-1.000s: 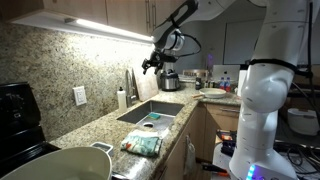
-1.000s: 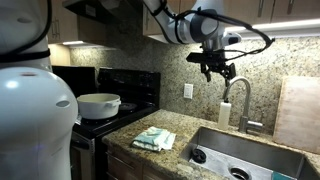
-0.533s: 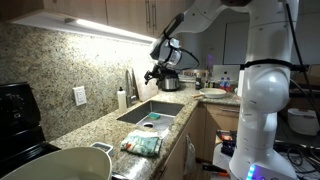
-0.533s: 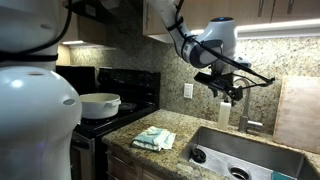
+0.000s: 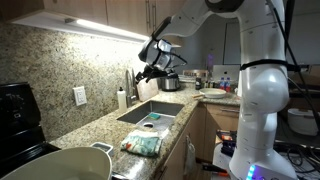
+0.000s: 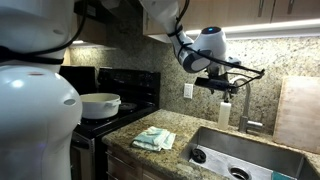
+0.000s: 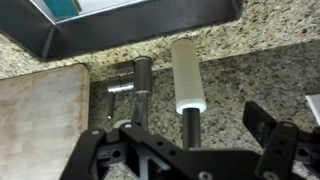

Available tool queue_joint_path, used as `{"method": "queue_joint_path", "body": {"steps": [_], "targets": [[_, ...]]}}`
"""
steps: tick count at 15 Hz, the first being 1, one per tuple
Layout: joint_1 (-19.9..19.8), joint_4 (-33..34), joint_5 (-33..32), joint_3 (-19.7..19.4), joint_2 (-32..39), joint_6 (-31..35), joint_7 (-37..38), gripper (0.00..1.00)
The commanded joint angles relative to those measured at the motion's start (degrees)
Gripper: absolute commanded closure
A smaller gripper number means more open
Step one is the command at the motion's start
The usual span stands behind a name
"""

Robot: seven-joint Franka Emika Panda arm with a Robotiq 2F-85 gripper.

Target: Push the faucet to the right

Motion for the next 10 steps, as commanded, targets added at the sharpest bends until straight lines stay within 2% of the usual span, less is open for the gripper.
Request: {"method": "queue_joint_path", "body": {"steps": [1,5,7,10], "targets": [[-0.71,4.46,5.83,4.54,3.54,3.98,-9.59,0.0],[-3.05,10.29,11.77,11.44,7.56,16.27,-17.55,0.0],[-4.34,12.64,10.16,13.49,9.94,20.74,-16.23,0.0],[-5.88,14.39,8.32,14.24,13.23,24.34,-13.38,0.0]]}}
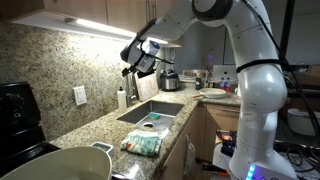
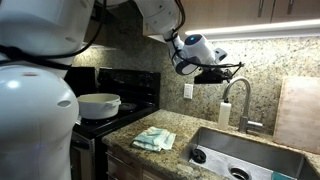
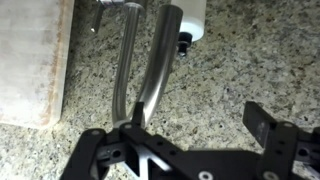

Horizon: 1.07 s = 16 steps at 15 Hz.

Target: Push the faucet to the right

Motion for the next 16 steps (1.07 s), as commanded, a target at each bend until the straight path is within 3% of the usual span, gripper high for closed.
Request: {"method": "queue_joint_path", "body": {"steps": [1,9,10,16], "targets": [[-3.2,2.98,-0.9,1.78,4.66,4.31,0.42,0.0],[-8.1,6.53,-2.88,4.46,10.84,9.38,1.48,0.0],[-4.4,8.78,-2.0,-0.78,10.95,6.46,1.8,0.0],[2.89,11.44,1.27,-11.53,12.23,6.08,4.01,0.0]]}}
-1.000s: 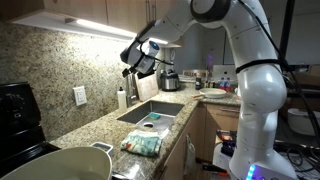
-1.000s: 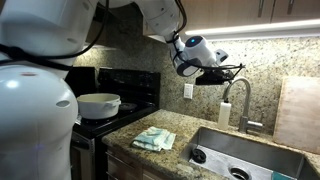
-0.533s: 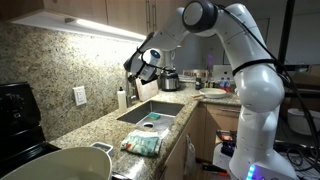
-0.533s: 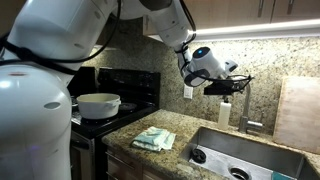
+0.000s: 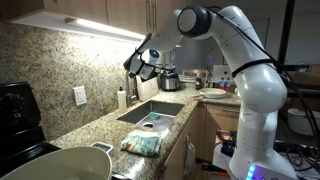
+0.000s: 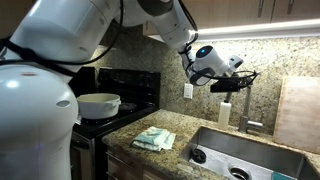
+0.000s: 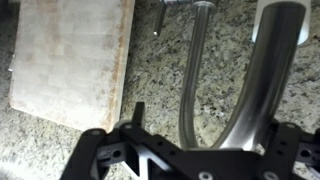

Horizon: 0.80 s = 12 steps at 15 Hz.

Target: Push the faucet to the right

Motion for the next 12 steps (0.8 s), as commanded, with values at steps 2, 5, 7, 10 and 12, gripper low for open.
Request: {"method": "queue_joint_path", "body": {"steps": [2,5,7,10,12], "targets": [[4.71,0.84,2.49,-7.77,1.27,-0.03,2.83,0.0],[6.72,0.29,3.49,-10.98,2.24,-0.03,4.6,0.0],[6.35,-0.36,3.39,-11.71,2.42,-0.03,5.78,0.0],[6.81,-0.54,3.34,-13.55,2.79,-0.03,7.33,0.0],[7.68,-0.54,3.52,-15.69,2.89,-0.03,7.8,0.0]]}}
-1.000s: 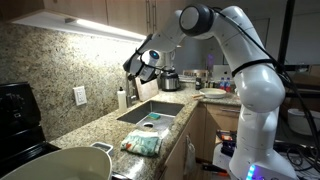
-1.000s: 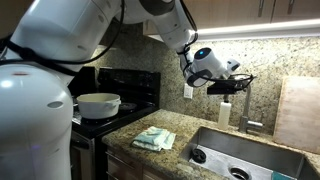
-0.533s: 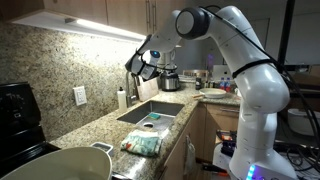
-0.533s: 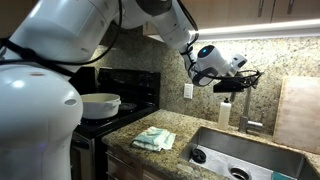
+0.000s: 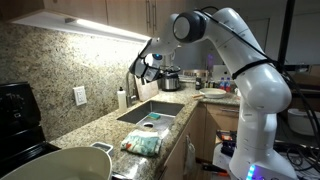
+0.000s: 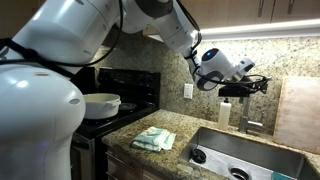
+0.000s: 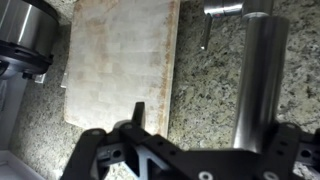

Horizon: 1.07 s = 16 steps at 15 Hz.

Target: Push the faucet to the right

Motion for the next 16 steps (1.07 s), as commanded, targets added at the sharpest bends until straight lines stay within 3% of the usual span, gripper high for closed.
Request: {"method": "queue_joint_path", "body": {"steps": [1,9,16], "targets": [[1.9,-0.86,1.3,-4.32,-0.15,0.0,1.0,0.0],[4.2,-1.37,2.3,-9.06,0.78,0.42,1.43,0.0],[2.73,-0.83,2.46,-8.75,0.6,0.04,1.26,0.0]]}}
